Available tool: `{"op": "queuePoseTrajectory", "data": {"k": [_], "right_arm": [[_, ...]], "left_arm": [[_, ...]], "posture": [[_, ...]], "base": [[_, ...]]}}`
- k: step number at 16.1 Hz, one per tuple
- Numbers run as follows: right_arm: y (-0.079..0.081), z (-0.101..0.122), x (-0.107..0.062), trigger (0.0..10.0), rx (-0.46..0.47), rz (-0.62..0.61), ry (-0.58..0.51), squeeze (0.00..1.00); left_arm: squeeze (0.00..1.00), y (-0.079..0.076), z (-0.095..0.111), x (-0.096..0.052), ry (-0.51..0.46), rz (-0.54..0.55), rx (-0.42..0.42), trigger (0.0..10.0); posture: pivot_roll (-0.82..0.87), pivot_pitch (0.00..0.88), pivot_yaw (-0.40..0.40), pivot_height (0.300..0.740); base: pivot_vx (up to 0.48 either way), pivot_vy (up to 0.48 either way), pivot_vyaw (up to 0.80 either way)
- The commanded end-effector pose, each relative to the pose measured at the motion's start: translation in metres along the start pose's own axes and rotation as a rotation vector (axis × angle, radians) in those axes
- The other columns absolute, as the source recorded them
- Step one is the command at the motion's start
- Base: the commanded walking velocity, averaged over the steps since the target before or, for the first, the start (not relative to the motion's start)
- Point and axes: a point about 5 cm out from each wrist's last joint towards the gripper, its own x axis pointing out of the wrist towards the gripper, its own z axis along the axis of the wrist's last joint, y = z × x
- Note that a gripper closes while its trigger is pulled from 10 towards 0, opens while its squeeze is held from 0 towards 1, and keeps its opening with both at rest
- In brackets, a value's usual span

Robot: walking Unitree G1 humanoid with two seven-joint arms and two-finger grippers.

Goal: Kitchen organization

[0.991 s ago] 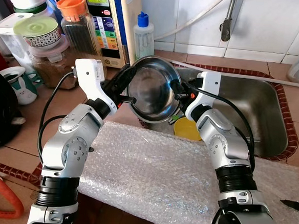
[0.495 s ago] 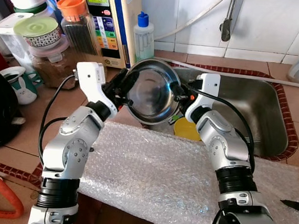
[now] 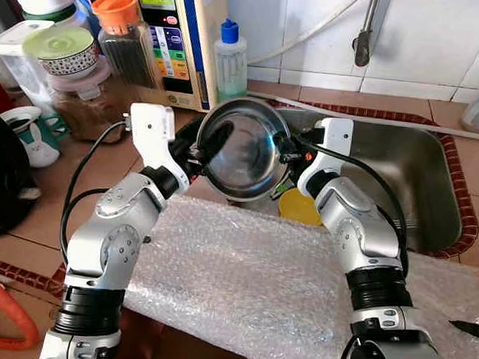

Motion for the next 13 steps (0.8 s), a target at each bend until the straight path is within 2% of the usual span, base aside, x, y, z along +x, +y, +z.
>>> {"op": "queuePoseTrajectory", "data": {"k": [1, 3, 5, 7, 9, 11, 13], "right_arm": [[-0.003, 0.006, 0.0, 0.0, -0.001, -0.07, -0.026, 0.0], [-0.005, 0.006, 0.0, 0.0, -0.002, -0.077, -0.026, 0.0], [-0.008, 0.007, -0.001, 0.0, -0.02, -0.099, -0.04, 0.0], [-0.011, 0.008, -0.004, 0.0, -0.023, -0.103, -0.043, 0.0], [-0.015, 0.007, -0.007, 0.0, -0.024, -0.113, -0.043, 0.0], [-0.018, 0.005, -0.01, 0.0, -0.031, -0.129, -0.041, 0.0], [-0.02, 0.005, -0.011, 0.0, -0.036, -0.148, -0.041, 0.0]], "left_arm": [[1.0, -0.015, -0.006, 0.0, 0.037, -0.095, 0.006, 10.0], [1.0, -0.012, -0.008, -0.001, 0.058, -0.083, 0.041, 10.0], [1.0, -0.001, -0.012, 0.0, 0.083, -0.018, 0.105, 10.0], [1.0, 0.022, -0.013, -0.004, 0.084, 0.122, 0.157, 10.0], [1.0, 0.037, -0.009, -0.007, 0.057, 0.229, 0.2, 10.0], [1.0, 0.042, -0.007, -0.008, 0.042, 0.261, 0.204, 10.0], [1.0, 0.038, -0.01, -0.007, 0.054, 0.222, 0.19, 10.0]], "posture": [[-0.2, 0.1, 0.152, 0.74], [-0.2, 0.1, 0.151, 0.74], [-0.2, 0.1, 0.151, 0.74], [-0.2, 0.102, 0.154, 0.74], [-0.2, 0.103, 0.155, 0.74], [-0.21, 0.105, 0.156, 0.74], [-0.2, 0.106, 0.154, 0.74]], "base": [[0.0, 0.0, 0.0], [0.0, 0.0, 0.0], [0.0, 0.0, 0.0], [0.0, 0.0, 0.0], [0.0, 0.0, 0.0], [0.0, 0.0, 0.0], [0.0, 0.0, 0.0]]}}
